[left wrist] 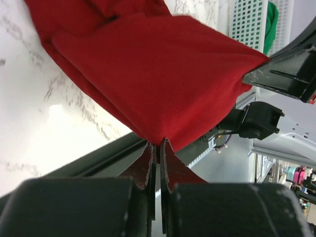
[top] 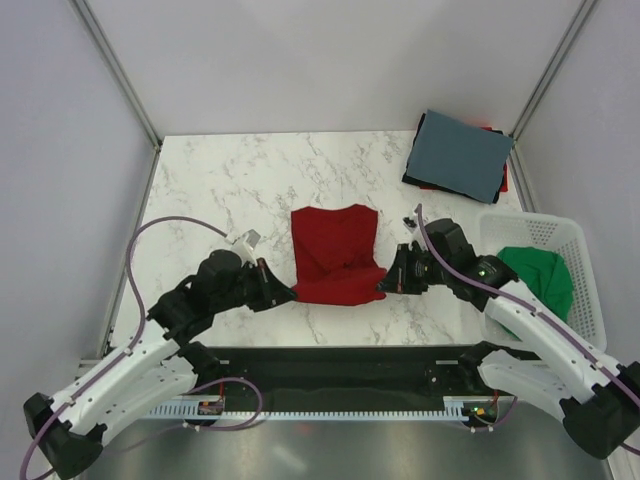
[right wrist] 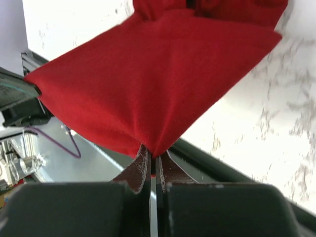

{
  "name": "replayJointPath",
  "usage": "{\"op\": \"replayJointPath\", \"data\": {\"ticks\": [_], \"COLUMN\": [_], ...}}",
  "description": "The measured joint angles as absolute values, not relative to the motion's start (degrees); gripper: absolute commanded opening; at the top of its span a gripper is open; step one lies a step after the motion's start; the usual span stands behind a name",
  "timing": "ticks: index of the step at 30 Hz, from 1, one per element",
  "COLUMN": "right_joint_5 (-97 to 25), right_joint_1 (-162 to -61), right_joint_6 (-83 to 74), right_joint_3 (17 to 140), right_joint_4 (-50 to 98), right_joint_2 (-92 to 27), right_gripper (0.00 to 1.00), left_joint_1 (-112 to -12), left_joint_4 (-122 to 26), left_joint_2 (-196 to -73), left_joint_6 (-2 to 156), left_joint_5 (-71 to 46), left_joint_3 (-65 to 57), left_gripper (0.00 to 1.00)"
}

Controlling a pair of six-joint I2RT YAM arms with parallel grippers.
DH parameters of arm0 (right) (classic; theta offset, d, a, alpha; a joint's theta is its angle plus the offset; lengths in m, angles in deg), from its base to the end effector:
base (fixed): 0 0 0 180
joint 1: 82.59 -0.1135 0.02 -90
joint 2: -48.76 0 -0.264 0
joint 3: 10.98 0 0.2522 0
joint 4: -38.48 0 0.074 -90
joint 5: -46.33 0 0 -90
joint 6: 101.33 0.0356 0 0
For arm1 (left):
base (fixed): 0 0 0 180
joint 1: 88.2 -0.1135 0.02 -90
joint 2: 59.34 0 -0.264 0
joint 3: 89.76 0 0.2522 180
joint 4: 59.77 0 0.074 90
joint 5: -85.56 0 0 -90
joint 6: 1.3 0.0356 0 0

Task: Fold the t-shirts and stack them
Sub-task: Fold the tshirt

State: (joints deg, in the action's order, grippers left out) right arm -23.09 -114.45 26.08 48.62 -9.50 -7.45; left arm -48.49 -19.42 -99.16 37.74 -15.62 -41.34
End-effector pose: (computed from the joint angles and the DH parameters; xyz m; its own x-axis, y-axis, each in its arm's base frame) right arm 0.1644 0.1169 0.2725 -0.9030 0.1084 -0.4157 -0.1992 0.7517 0.6287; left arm 0.1181 -0.1070 0.2630 -0.8403 -0.2926 -0.4564 0.1603 0.6701 -0.7247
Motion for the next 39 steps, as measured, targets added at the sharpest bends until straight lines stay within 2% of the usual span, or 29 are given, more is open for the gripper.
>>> {"op": "replayJointPath", "data": {"ticks": [5,11,16,25,29,31,32,33,34,35,36,39], "right_joint_5": [-23.6,-25.7,-25.6,-22.5,-20.4,-19.5,-19.2,-18.9,-19.0,-19.2,-19.4,-20.1], "right_joint_1": [-115.4,-114.9,-110.4,-103.8,-100.8,-99.4,-98.7,-98.0,-97.4,-96.6,-95.8,-94.2], "right_joint_6": [27.5,26.7,24.4,21.0,19.9,19.2,18.9,18.6,18.5,18.1,17.9,17.1], "right_joint_3": [49.6,55.3,59.3,65.7,70.1,74.7,77.6,80.9,84.0,88.2,92.2,103.4], "right_joint_4": [-17.0,-19.6,-20.2,-18.3,-16.8,-16.2,-16.5,-16.8,-16.9,-17.2,-17.3,-19.8], "right_joint_2": [-4.6,-11.1,-16.8,-29.8,-38.3,-44.6,-48.5,-52.4,-55.9,-60.0,-63.9,-72.2], "right_gripper": [0.00,0.00,0.00,0.00,0.00,0.19,0.40,0.49,0.58,0.71,0.76,0.79], "left_joint_1": [-47.4,-47.3,-47.8,-58.3,-64.0,-66.5,-67.6,-68.3,-69.3,-70.3,-71.2,-72.8], "left_joint_4": [-10.7,-7.7,-6.7,-8.0,-9.7,-9.8,-9.3,-9.6,-9.0,-9.0,-7.9,-3.8], "left_joint_2": [-98.0,-106.0,-113.8,-130.7,-142.0,-149.4,-154.1,-158.4,-164.1,-170.1,-175.9,-189.9], "left_joint_6": [36.4,37.2,39.1,45.4,48.1,49.5,50.2,50.9,51.6,52.3,53.2,54.7], "left_joint_5": [-13.1,-8.7,-6.1,-11.1,-16.1,-18.4,-20.0,-20.8,-22.0,-23.4,-24.3,-25.8], "left_joint_3": [-36.5,-27.7,-23.0,-10.9,-6.2,-1.8,1.8,5.0,10.3,16.0,22.2,39.4], "left_gripper": [0.02,0.02,0.02,0.05,0.11,0.14,0.18,0.23,0.30,0.46,0.50,0.56]}}
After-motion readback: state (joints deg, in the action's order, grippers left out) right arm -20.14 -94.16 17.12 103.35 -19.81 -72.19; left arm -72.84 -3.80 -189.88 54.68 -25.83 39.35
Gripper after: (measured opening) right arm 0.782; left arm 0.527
